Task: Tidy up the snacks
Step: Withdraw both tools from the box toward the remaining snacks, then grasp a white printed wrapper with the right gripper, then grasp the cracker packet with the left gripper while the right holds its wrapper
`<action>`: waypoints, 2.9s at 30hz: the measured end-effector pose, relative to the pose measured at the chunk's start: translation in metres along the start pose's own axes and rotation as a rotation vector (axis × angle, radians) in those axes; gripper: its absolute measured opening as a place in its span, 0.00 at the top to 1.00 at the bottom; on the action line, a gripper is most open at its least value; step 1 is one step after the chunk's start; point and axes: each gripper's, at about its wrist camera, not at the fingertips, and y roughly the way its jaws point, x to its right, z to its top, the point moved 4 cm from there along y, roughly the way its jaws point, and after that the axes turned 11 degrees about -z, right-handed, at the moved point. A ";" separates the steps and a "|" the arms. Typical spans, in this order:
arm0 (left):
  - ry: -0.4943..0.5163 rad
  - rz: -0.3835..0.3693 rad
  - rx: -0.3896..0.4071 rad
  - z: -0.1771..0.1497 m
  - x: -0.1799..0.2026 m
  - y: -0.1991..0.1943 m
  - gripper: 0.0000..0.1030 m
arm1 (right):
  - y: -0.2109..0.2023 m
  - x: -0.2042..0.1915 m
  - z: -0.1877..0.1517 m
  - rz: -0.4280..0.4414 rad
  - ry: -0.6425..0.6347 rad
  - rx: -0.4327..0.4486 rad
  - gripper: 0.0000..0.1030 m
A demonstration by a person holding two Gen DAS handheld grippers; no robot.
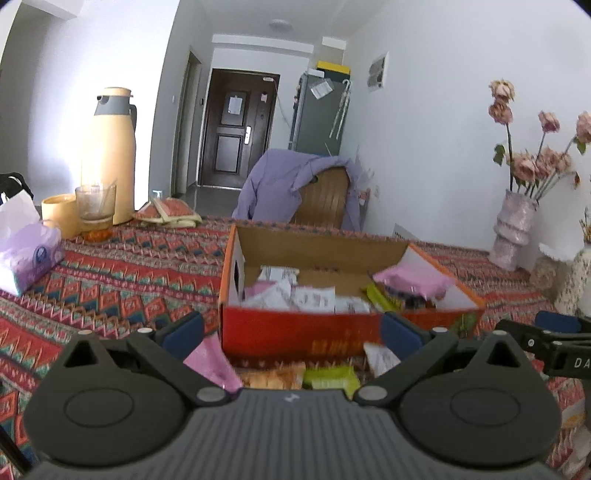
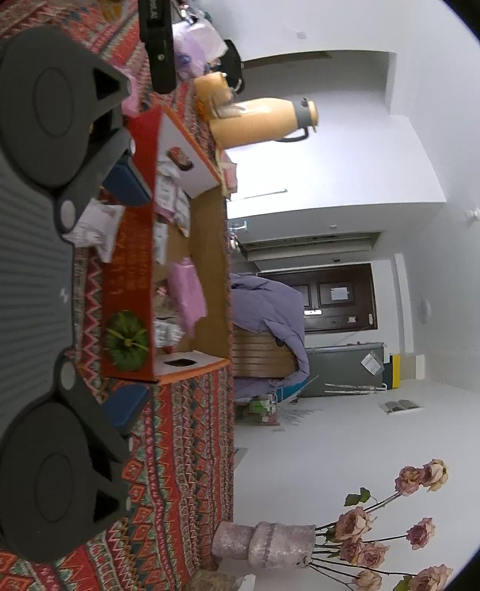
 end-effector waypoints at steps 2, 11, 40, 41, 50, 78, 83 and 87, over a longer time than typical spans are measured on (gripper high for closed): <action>0.003 -0.003 -0.012 -0.009 0.000 -0.003 0.00 | -0.004 0.000 -0.007 0.002 -0.009 -0.011 0.00; 0.004 -0.011 -0.065 -0.038 -0.001 -0.011 0.00 | -0.023 0.005 -0.035 0.001 -0.023 -0.044 0.00; 0.005 0.000 -0.011 -0.060 -0.007 -0.015 0.00 | 0.028 0.016 -0.057 -0.088 -0.082 -0.240 0.00; 0.004 0.001 -0.013 -0.060 -0.007 -0.015 0.00 | 0.035 0.017 -0.057 -0.090 -0.079 -0.266 0.00; -0.002 0.001 -0.020 -0.061 -0.008 -0.013 0.00 | 0.054 0.010 -0.062 -0.069 -0.102 -0.311 0.16; -0.031 0.073 -0.123 -0.060 -0.012 0.001 0.00 | 0.000 0.001 -0.049 -0.092 -0.145 0.002 0.61; -0.091 0.094 -0.184 -0.047 -0.021 0.016 0.00 | 0.001 0.003 -0.050 -0.088 -0.132 0.003 0.61; -0.082 0.133 -0.223 -0.038 -0.019 0.032 0.00 | 0.001 0.004 -0.050 -0.084 -0.125 0.004 0.61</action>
